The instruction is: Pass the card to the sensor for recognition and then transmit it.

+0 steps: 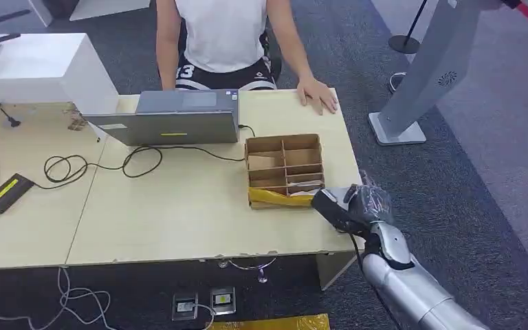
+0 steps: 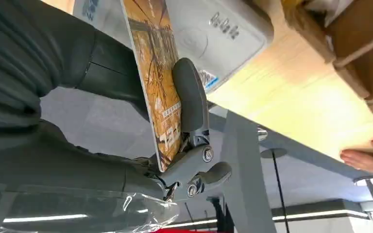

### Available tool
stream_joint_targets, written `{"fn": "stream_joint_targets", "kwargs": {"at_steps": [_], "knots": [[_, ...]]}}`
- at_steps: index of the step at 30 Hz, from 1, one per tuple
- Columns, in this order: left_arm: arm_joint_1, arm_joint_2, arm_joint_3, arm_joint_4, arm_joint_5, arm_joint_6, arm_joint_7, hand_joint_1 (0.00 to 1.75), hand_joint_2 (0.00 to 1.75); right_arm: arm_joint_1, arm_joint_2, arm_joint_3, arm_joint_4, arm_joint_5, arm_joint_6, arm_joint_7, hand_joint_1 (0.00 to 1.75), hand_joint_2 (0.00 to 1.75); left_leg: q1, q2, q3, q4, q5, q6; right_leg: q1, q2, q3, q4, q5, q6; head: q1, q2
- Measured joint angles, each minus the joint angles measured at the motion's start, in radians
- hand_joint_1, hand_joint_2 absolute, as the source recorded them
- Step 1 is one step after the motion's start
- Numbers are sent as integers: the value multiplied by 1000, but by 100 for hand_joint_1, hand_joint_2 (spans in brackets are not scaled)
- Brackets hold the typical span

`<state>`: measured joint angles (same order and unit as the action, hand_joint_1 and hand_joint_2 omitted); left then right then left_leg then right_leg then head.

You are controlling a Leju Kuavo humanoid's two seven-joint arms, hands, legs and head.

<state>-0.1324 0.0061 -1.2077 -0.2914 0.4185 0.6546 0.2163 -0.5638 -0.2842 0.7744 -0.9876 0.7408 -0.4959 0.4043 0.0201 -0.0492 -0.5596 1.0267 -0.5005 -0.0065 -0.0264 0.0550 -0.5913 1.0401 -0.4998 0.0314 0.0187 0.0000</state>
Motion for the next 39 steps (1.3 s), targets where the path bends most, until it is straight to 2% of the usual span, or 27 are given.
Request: {"fn": "stream_joint_targets", "kwargs": {"at_steps": [8,12,16,20,25,32,34,36,39], "knots": [[-3,0,-1,0,-24,-11,0,0,0,-65,-52,-10,-96,83,37,86,175,175,0,0,0,0,0,0,0,0,0,0,0,0,0,0],[-12,0,-1,0,-40,-22,6,0,0,-118,-93,-34,-182,122,92,127,175,175,0,0,0,0,0,0,0,1,-1,0,0,0,0,0],[-18,0,-2,0,-50,-30,7,0,0,-162,-115,-45,-250,168,127,137,175,175,0,0,0,0,0,0,0,1,-1,0,0,0,0,0],[-27,-1,-2,0,-64,-39,11,0,0,-247,-123,-47,-312,213,198,140,175,175,0,1,0,0,0,0,0,1,-1,0,1,-1,0,0],[-40,-5,-2,0,-85,-57,18,0,0,-335,-114,-31,-341,228,262,127,175,175,0,0,-1,0,1,0,0,0,-1,0,1,-1,0,0],[-45,-6,-3,0,-90,-58,18,0,0,-368,-105,-9,-352,228,268,127,175,175,0,0,-1,0,1,0,0,0,-1,0,1,-1,0,0],[-46,-6,-4,0,-97,-58,19,0,0,-377,-103,0,-352,216,285,109,175,175,0,0,-2,0,1,0,0,0,-1,0,1,-1,0,0],[-49,-5,-7,0,-113,-60,27,0,0,-404,-80,18,-343,186,309,68,175,175,0,0,-3,0,1,0,0,1,-1,1,1,-1,1,0],[-61,-5,-8,0,-130,-70,36,0,0,-464,-14,61,-280,157,295,53,175,175,1,1,-2,0,1,-1,1,2,-2,1,1,-1,0,0]]}}
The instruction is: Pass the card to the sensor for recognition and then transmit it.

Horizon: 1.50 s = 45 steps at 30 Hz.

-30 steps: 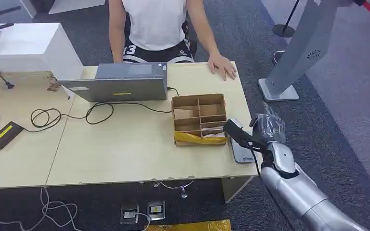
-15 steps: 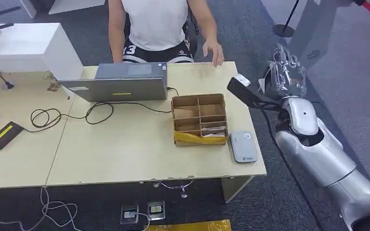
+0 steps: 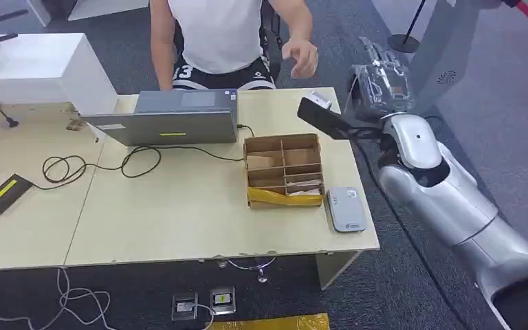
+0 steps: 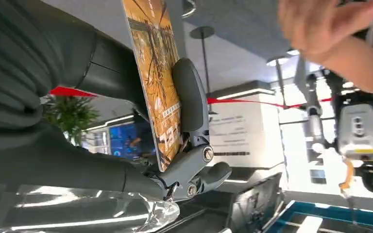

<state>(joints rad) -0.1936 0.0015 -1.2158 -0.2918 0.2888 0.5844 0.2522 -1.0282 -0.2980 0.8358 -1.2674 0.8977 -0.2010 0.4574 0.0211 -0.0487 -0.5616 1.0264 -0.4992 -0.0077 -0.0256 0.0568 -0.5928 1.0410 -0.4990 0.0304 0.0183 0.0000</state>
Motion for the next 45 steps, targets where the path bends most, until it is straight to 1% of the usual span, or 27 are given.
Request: {"fn": "stream_joint_targets", "kwargs": {"at_steps": [3,6,9,14,20,33,34,35,38,45], "knots": [[-5,0,0,-5,-11,-4,1,0,0,-41,64,31,82,-27,-40,-18,175,175,2,-4,-1,0,1,-2,2,-3,0,0,0,0,0,0],[-4,0,0,-8,-22,-6,3,0,0,-73,113,58,176,-50,-94,-22,175,175,2,-6,-2,0,2,-2,2,-4,0,0,0,0,1,0],[-4,-1,0,-9,-30,-8,5,0,0,-85,146,74,246,-62,-131,-27,175,175,2,-6,-2,0,2,-2,1,-4,0,0,0,0,1,0],[-4,0,0,-15,-36,-8,10,0,0,-105,184,97,344,-75,-133,-27,175,175,1,-5,-2,0,2,-2,1,-4,0,-1,0,0,0,0],[-4,0,0,-16,-40,-11,11,0,0,-119,208,114,420,-81,-140,-23,175,175,2,-5,-1,0,2,-2,1,-4,0,0,0,0,0,0],[-3,-1,0,-20,-51,-12,14,0,0,-125,222,117,502,-89,-157,-18,175,175,2,-5,-1,0,2,-2,1,-4,0,0,0,0,1,0],[-3,-1,0,-23,-52,-12,14,0,0,-126,224,118,509,-90,-159,-18,28,175,2,-5,-1,0,2,-2,1,-4,0,-1,0,0,0,0],[-3,-1,-1,-24,-52,-12,14,0,0,-128,224,119,518,-92,-159,-17,0,175,2,-5,-1,0,2,-2,1,-4,0,-1,0,0,1,0],[-2,-1,-1,-25,-56,-12,14,0,0,-131,226,126,541,-92,-163,-17,0,175,2,-4,-1,0,2,-3,1,-3,0,0,0,0,0,0],[3,0,-1,-25,-64,-11,21,0,0,-129,224,126,552,-88,-210,-6,0,175,2,-4,0,0,2,-3,1,-3,0,-1,0,0,1,0]]}}
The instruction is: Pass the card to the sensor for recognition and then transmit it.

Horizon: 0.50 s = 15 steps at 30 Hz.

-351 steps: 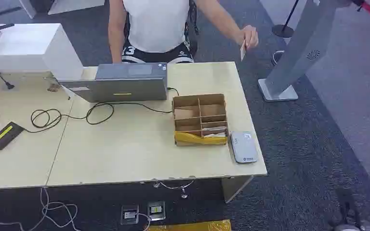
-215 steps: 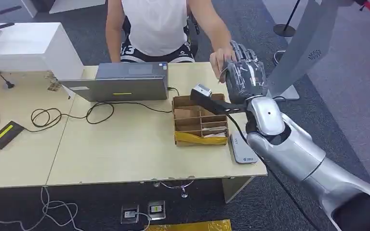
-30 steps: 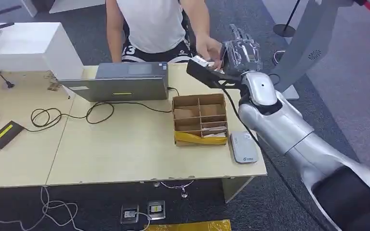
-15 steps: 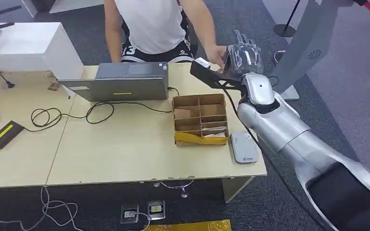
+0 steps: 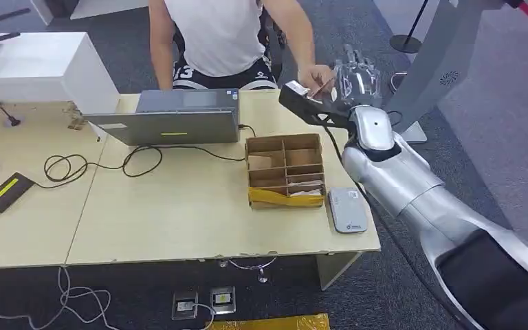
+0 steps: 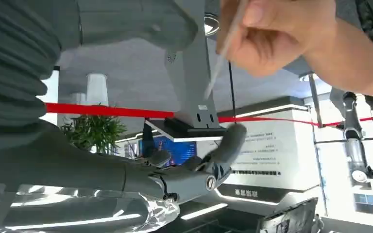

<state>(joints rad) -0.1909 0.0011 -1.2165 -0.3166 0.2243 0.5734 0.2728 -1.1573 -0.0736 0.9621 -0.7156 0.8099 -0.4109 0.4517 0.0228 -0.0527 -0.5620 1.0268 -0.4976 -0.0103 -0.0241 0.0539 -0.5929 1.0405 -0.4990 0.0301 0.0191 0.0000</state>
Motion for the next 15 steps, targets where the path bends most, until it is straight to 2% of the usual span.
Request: {"fn": "stream_joint_targets", "kwargs": {"at_steps": [5,11,15], "knots": [[1,1,0,0,-5,0,0,0,0,4,-5,-1,0,-2,-22,3,0,175,0,0,0,0,0,0,0,0,0,0,0,0,0,0],[3,2,0,0,-16,0,0,0,0,35,-27,-26,-46,-30,-130,-26,0,175,0,0,0,0,0,0,0,0,0,0,0,0,0,0],[3,2,0,0,-18,0,0,0,0,53,-44,-47,-97,-42,-148,-35,0,175,0,0,0,0,0,0,0,0,0,0,0,0,0,0]]}}
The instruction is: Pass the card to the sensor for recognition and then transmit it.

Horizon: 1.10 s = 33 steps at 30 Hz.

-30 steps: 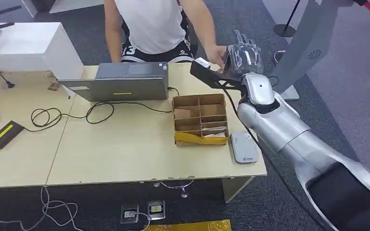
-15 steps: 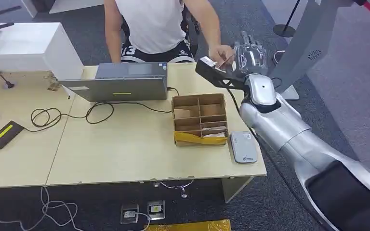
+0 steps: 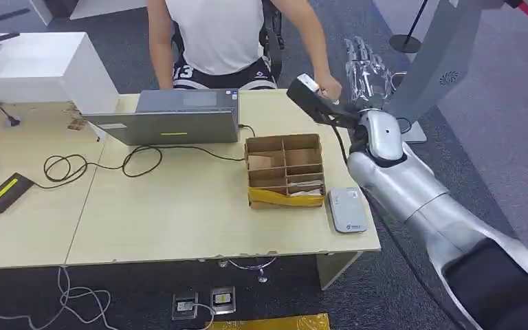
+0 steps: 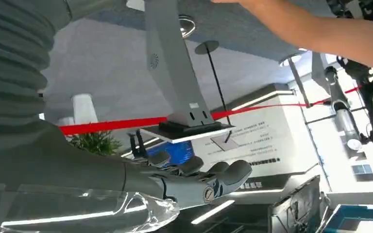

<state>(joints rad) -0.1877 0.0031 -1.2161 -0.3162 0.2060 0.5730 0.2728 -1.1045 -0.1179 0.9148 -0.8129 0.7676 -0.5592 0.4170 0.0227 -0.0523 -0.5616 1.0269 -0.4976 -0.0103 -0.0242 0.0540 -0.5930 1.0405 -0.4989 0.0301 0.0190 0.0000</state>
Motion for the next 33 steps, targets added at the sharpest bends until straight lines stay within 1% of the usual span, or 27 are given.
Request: {"fn": "stream_joint_targets", "kwargs": {"at_steps": [2,4,6,8,10,13,18,21,25,28,30,33], "knots": [[1,0,0,0,1,0,0,0,0,14,-8,-11,-28,-24,-12,-28,0,175,0,0,0,0,0,0,0,0,0,0,0,0,0,0],[6,0,2,0,10,3,-5,0,0,42,-19,-24,-86,-75,-16,-81,0,175,0,0,0,0,0,0,0,0,0,0,0,0,0,0],[18,0,7,0,19,14,-17,0,0,88,-30,-33,-168,-126,-7,-140,0,175,0,2,1,0,0,-1,0,1,0,0,0,0,0,0],[29,-1,11,0,28,27,-28,0,0,145,-40,-38,-264,-165,21,-176,0,175,0,2,1,0,-1,-1,0,1,0,0,0,0,0,0],[37,-2,14,1,37,38,-38,0,0,204,-50,-38,-361,-198,49,-198,0,175,1,1,0,0,-1,-1,1,1,0,0,-1,-1,0,0],[44,-1,19,2,45,45,-45,0,0,285,-60,-37,-471,-230,64,-216,0,175,1,1,0,0,-1,-1,1,1,0,0,-1,-1,0,0],[47,0,28,2,49,45,-47,0,0,346,-80,-37,-590,-283,104,-249,0,175,0,2,1,0,-1,-1,1,1,0,0,-1,-1,0,0],[47,2,35,2,48,42,-46,0,0,388,-92,-35,-635,-287,142,-256,0,175,0,2,1,0,-1,-1,1,1,0,0,-1,-1,0,0],[46,4,35,2,41,34,-45,0,0,441,-110,-25,-661,-274,183,-246,0,175,0,2,1,0,-1,-1,1,1,0,0,-1,-1,0,0],[45,5,35,2,33,31,-37,0,0,470,-124,-22,-672,-230,216,-228,0,175,0,2,1,0,-1,-1,1,1,0,0,-1,-1,0,0],[45,6,35,2,30,27,-33,0,0,484,-132,-21,-674,-167,247,-208,0,175,0,2,1,0,-1,-1,1,1,0,0,-1,-1,0,0],[45,6,35,2,29,26,-30,0,0,493,-139,-21,-674,-125,270,-191,0,175,0,2,1,0,-1,-1,1,1,0,0,-1,-1,0,0]]}}
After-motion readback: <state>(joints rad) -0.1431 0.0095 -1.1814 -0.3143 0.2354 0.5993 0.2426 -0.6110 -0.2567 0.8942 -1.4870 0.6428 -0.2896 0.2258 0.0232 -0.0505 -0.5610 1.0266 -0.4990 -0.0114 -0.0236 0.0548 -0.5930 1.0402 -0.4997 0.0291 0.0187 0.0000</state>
